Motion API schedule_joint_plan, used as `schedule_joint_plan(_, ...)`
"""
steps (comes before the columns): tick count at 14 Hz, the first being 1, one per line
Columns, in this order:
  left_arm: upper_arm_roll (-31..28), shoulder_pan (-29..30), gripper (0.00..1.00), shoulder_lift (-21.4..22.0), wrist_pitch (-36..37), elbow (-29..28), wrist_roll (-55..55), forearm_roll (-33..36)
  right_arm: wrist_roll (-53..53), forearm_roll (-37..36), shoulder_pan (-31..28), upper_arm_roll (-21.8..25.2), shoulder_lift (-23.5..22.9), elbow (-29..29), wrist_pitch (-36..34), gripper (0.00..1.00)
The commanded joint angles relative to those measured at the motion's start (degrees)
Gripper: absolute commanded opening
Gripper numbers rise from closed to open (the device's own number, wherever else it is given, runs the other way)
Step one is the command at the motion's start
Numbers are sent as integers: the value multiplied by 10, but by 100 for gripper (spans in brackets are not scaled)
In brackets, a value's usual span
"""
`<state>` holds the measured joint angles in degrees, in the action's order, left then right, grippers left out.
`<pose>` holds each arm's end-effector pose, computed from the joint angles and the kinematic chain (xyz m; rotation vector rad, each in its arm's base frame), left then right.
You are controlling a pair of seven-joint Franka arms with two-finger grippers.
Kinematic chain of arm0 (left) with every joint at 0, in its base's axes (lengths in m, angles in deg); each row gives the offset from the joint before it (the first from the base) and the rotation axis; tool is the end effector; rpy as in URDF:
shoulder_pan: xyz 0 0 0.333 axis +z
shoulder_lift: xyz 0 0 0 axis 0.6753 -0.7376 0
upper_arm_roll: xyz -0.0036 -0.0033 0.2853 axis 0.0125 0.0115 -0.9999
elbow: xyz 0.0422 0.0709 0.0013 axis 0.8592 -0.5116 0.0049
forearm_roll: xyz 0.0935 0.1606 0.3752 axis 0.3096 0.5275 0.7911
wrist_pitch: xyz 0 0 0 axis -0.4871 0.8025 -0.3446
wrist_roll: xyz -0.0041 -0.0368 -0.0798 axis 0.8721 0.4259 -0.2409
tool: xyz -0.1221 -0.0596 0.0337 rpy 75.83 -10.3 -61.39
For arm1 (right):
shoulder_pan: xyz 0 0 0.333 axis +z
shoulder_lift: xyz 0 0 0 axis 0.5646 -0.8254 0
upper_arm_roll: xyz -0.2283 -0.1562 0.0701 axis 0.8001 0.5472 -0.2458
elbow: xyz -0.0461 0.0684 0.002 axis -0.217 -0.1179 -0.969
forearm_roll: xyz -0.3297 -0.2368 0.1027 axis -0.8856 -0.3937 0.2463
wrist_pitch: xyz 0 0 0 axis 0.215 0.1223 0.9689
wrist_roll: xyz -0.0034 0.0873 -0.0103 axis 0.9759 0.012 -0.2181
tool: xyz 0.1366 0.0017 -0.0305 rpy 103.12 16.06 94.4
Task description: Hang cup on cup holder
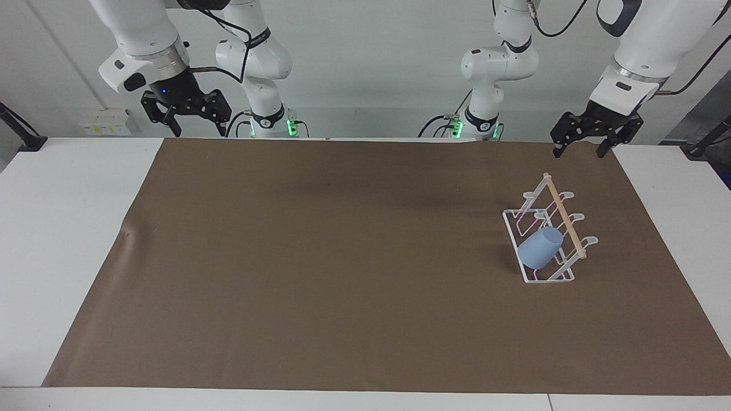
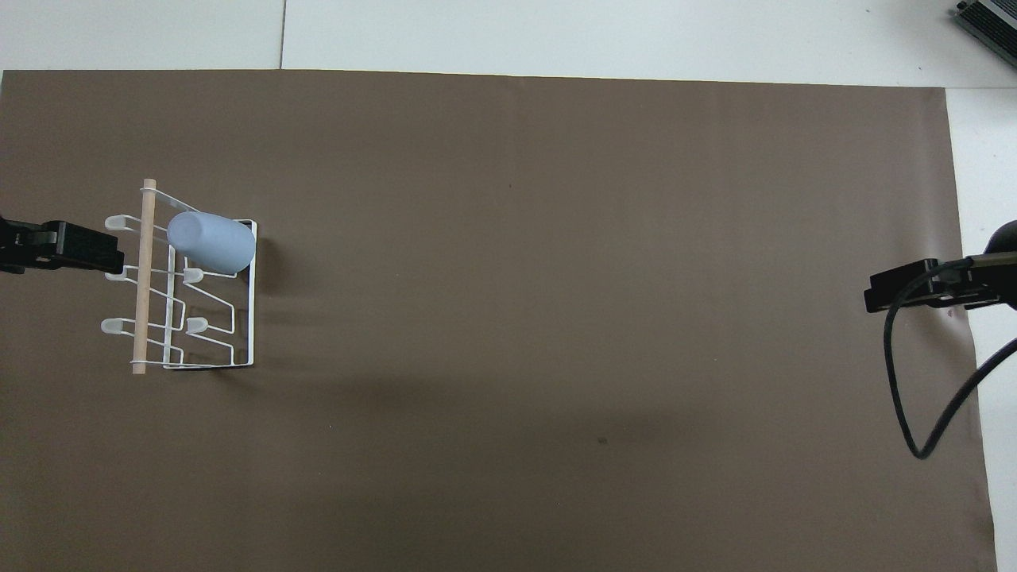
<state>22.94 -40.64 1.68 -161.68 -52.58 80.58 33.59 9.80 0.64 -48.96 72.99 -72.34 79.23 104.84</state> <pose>0.5657 -0.0448 0.5756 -3.1396 0.0982 -0.0219 0.5479 0.0155 0.5879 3.1389 0.0223 -0.1052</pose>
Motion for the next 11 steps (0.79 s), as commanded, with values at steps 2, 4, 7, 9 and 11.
schedule_joint_plan(2,-7,-6,100,14,-5,-17,-9,-8,6,11,-7,-3,15,15,-3,100)
schedule_joint_plan(4,-7,-6,100,14,-4,-17,-9,-9,6,11,-8,-3,15,15,-3,100)
schedule_joint_plan(7,-7,-7,100,14,-3,-16,-9,-12,6,11,-8,-3,15,15,-3,100)
schedule_joint_plan(9,-7,-10,100,14,-3,-17,-9,-13,6,11,-8,-3,15,15,-2,100)
schedule_joint_plan(11,-7,-10,100,14,-3,-17,-9,-13,6,11,-8,-3,15,15,-3,100)
